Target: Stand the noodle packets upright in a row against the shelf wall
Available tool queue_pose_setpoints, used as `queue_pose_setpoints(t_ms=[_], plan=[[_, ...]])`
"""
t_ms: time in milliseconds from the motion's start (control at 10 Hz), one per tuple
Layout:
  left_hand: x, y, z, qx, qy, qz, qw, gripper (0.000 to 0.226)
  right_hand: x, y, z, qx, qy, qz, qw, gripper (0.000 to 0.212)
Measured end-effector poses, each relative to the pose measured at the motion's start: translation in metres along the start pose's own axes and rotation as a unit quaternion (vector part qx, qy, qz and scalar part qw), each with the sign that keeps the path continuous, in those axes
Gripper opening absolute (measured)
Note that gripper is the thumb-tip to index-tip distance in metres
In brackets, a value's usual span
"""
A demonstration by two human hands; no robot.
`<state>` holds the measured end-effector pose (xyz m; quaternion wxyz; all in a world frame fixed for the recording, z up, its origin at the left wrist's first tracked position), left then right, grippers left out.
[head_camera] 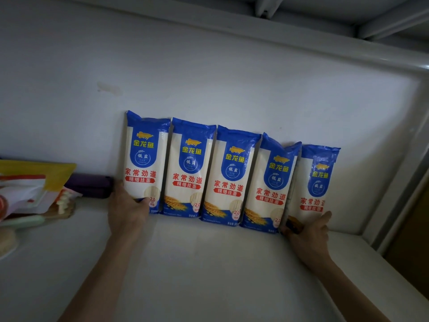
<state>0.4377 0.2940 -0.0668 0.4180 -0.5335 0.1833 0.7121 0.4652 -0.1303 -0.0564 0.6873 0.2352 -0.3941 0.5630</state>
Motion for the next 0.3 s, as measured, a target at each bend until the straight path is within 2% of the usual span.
queue_pose_setpoints(t_ms=[100,200,300], plan=[[-0.009,0.006,0.0,-0.004,-0.01,0.002,1.0,0.063,0.006,0.017,0.004,0.004,0.006,-0.002,1.0,0.116],[-0.027,0.009,0.002,0.005,0.002,0.01,1.0,0.066,0.017,0.036,0.018,-0.005,-0.014,0.037,0.999,0.105],[-0.065,0.022,0.017,0.024,0.038,-0.025,0.999,0.056,0.039,0.062,0.041,0.015,-0.051,0.087,0.995,0.095]])
Point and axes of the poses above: each hand's wrist, its own y-axis away from the middle knuckle, its own z-axis out of the back of the hand, x = y × z, the point moved 6 cm from there along -y, towards the middle knuckle, and after that the axes turned 13 degrees about x, right-handed, at the moved point
